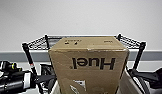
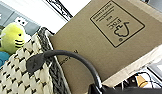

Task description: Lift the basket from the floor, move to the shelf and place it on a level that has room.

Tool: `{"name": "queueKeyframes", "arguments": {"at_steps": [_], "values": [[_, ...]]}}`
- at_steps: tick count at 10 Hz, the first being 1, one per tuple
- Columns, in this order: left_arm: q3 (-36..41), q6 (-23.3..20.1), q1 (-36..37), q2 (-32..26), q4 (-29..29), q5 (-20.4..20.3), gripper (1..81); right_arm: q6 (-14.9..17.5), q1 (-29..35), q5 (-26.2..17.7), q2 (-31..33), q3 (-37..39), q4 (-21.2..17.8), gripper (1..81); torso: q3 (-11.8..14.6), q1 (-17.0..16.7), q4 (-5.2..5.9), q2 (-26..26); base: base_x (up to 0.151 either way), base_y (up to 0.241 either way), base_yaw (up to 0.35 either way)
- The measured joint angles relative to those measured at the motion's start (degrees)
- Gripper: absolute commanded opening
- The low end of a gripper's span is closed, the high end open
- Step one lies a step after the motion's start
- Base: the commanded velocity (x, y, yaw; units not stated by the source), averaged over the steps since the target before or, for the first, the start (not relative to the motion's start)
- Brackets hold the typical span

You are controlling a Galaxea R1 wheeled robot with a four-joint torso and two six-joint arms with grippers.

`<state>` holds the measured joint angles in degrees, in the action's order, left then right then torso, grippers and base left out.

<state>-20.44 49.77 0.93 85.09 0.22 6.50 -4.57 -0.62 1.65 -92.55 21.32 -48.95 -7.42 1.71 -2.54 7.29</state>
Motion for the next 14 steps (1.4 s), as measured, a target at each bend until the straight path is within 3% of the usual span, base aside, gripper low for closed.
{"name": "queueKeyframes", "arguments": {"at_steps": [10,14], "values": [[0.1,19.9,24.8,1.5,0.0,8.9,1.0,0.0,19.5,-8.0,0.5,3.5,-15.4,1.0,0.0,0.0,0.0,0.0,0.0,0.0,0.0],[-2.6,23.9,30.9,2.4,-0.9,11.1,1.0,0.0,23.7,-9.8,-2.8,6.3,-19.5,1.0,0.0,0.0,0.0,0.0,0.0,0.0,0.0]]}}
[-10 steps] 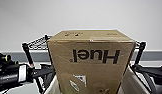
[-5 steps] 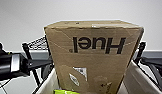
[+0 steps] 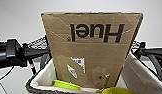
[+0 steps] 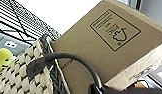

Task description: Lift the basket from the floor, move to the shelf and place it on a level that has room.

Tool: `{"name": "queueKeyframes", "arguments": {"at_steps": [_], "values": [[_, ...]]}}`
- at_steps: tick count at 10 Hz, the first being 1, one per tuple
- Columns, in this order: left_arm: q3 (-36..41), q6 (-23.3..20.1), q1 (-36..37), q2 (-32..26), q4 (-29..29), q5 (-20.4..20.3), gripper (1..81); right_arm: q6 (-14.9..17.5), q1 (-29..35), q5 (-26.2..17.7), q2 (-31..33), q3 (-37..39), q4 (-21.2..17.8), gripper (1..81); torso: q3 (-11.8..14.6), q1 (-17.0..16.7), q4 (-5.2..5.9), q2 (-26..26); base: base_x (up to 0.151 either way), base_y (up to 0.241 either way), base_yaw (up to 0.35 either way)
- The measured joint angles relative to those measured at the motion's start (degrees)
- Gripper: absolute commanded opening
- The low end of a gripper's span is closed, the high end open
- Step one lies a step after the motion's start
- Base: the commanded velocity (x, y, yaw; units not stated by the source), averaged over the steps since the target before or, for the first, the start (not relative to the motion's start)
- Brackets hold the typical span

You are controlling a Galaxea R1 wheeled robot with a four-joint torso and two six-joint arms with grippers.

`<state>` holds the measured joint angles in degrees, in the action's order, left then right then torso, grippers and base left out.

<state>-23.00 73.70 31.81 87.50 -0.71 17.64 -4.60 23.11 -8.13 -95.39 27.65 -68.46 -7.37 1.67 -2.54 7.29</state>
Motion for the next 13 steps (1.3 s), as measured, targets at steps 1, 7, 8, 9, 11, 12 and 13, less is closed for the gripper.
{"name": "queueKeyframes", "arguments": {"at_steps": [1,7,8,9,11,12,13], "values": [[-0.6,0.2,1.6,0.5,-0.9,0.5,1.0,0.0,1.3,-0.8,0.0,0.8,-0.9,1.0,0.0,0.0,0.0,0.0,0.0,0.0,0.0],[-6.0,0.6,7.6,5.0,-4.9,1.8,1.0,-1.2,7.0,-3.5,-4.5,6.1,-3.9,1.0,0.0,0.0,0.0,0.0,0.0,0.0,0.0],[-6.7,0.6,8.1,5.6,-5.4,1.9,1.0,-1.8,8.4,-3.9,-4.6,6.8,-3.9,1.0,0.0,0.0,0.0,0.0,0.0,0.0,0.0],[-7.4,0.6,9.4,6.6,-6.0,2.0,1.0,-2.6,9.5,-4.9,-5.2,8.0,-4.0,1.0,0.0,0.0,0.0,0.0,0.0,0.0,0.0],[-9.3,0.6,12.4,8.2,-7.7,2.1,1.0,-4.6,13.4,-6.9,-7.0,10.6,-3.9,1.0,0.0,0.0,0.0,0.0,0.0,0.0,0.0],[-10.2,0.6,13.6,8.8,-8.5,2.3,1.0,-5.6,15.1,-7.6,-7.8,12.0,-4.0,1.0,0.0,0.0,0.0,0.0,0.0,0.0,0.0],[-11.1,0.6,14.4,9.0,-9.2,2.8,1.0,-6.5,16.1,-8.7,-8.3,13.4,-3.9,1.0,0.0,0.0,0.0,0.0,0.0,0.0,0.0]]}}
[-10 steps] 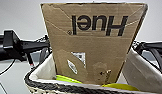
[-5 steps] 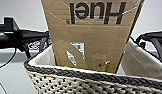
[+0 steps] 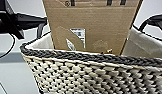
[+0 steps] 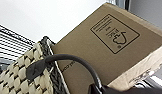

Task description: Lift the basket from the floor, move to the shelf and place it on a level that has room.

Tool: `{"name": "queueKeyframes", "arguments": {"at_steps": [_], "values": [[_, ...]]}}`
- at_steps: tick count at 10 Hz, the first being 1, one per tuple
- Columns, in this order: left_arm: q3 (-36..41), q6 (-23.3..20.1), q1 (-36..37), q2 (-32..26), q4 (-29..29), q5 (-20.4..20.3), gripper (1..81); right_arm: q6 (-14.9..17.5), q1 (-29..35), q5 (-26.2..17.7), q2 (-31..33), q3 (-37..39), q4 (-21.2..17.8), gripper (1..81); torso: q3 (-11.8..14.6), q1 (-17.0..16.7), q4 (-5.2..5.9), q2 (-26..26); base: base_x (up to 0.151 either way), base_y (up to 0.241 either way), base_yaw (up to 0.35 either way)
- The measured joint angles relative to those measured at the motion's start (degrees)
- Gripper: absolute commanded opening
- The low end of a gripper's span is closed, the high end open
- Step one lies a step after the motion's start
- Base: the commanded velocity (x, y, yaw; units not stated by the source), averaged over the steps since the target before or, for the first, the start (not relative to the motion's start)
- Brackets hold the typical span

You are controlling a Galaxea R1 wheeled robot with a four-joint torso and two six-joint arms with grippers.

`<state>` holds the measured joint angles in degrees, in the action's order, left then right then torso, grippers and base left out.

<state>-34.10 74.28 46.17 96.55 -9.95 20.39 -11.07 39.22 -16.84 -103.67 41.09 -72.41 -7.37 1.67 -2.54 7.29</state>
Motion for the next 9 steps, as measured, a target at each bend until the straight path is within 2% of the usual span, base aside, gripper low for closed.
{"name": "queueKeyframes", "arguments": {"at_steps": [4,9], "values": [[-4.5,0.0,0.5,2.7,-0.7,1.6,1.0,-0.9,0.5,-1.9,-3.1,5.4,0.3,1.0,0.0,0.0,0.0,0.0,0.0,0.0,0.0],[-12.6,0.0,0.4,9.8,-0.5,2.7,1.0,-0.9,0.8,-5.4,-9.6,16.3,1.7,1.0,0.0,0.0,0.0,0.0,0.0,0.0,0.0]]}}
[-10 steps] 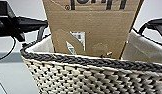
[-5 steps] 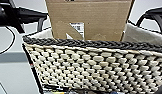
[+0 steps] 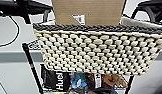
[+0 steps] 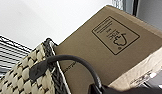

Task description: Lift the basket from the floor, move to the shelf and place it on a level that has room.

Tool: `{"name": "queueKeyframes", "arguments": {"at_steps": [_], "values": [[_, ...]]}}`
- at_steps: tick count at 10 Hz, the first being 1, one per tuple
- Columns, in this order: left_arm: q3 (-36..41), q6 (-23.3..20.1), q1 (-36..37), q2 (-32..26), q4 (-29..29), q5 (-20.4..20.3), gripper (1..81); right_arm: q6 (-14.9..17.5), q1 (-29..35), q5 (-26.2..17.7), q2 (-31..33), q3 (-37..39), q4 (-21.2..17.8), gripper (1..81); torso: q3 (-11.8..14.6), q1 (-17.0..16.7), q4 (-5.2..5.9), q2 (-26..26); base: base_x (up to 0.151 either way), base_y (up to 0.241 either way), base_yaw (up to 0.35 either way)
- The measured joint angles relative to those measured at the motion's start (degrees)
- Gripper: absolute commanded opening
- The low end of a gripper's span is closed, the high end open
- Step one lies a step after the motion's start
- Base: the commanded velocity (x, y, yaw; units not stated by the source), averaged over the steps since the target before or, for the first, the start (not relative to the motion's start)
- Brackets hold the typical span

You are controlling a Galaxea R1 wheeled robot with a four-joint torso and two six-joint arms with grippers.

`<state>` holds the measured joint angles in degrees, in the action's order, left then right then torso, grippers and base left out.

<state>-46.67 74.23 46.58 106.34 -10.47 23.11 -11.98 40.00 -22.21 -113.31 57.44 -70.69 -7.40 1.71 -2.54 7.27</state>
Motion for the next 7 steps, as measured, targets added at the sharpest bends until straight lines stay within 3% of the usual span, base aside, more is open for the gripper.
{"name": "queueKeyframes", "arguments": {"at_steps": [7], "values": [[-11.0,-0.5,-1.0,8.1,0.5,1.5,1.0,0.0,0.6,-5.3,-7.1,13.1,2.6,1.0,0.0,0.0,0.0,0.0,0.0,0.0,0.0]]}}
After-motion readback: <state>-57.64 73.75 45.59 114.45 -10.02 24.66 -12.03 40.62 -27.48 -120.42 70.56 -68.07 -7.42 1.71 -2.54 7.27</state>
